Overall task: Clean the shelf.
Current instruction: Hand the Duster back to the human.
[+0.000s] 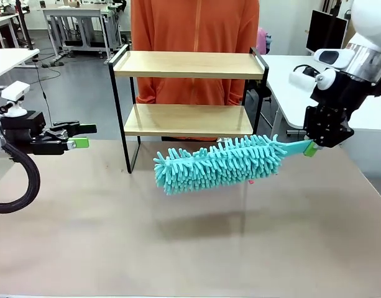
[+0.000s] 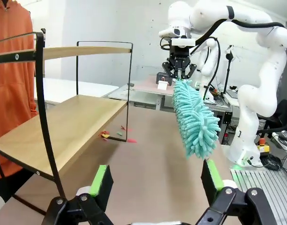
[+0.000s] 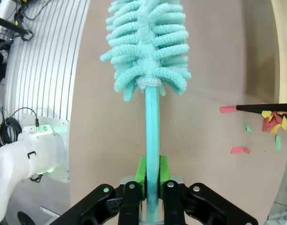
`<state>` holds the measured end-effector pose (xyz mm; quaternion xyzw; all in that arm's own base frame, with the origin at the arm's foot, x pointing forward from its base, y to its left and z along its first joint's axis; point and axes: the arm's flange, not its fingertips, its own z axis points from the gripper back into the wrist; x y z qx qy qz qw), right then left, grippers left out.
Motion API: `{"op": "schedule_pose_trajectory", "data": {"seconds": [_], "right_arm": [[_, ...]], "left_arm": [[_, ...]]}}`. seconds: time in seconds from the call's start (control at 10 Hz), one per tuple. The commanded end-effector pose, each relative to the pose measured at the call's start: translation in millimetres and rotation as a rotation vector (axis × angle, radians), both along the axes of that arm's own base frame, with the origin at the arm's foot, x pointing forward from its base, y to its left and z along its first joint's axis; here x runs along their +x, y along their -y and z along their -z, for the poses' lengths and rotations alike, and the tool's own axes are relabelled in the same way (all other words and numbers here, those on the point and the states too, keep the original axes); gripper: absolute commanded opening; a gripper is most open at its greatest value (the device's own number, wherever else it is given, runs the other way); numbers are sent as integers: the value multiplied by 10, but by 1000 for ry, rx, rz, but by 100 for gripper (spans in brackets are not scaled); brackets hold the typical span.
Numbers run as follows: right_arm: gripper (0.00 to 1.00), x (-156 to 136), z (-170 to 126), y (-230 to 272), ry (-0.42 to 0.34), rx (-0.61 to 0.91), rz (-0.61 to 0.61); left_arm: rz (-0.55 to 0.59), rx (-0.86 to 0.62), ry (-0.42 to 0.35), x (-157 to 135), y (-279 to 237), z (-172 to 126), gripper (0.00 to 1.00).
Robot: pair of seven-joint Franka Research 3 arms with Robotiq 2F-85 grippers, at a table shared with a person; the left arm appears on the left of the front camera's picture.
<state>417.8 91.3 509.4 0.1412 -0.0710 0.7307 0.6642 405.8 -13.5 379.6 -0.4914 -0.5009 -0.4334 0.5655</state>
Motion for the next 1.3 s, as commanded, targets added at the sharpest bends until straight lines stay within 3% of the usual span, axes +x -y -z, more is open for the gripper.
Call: {"op": "schedule_pose_trajectory", "data": {"seconds": [0.0, 0.4, 0.7, 1.2], "right_arm": [[13, -40, -24, 23, 3, 21, -5], [13, -40, -24, 23, 3, 21, -5], [13, -40, -24, 23, 3, 21, -5], [13, -40, -24, 23, 3, 21, -5]], "left_arm": [[95, -28, 41, -31, 366, 26, 100], [152, -91, 59, -470, 1050, 213, 100], [66, -70, 118, -594, 1264, 239, 100], [178, -112, 27, -654, 1581, 310, 100]]}}
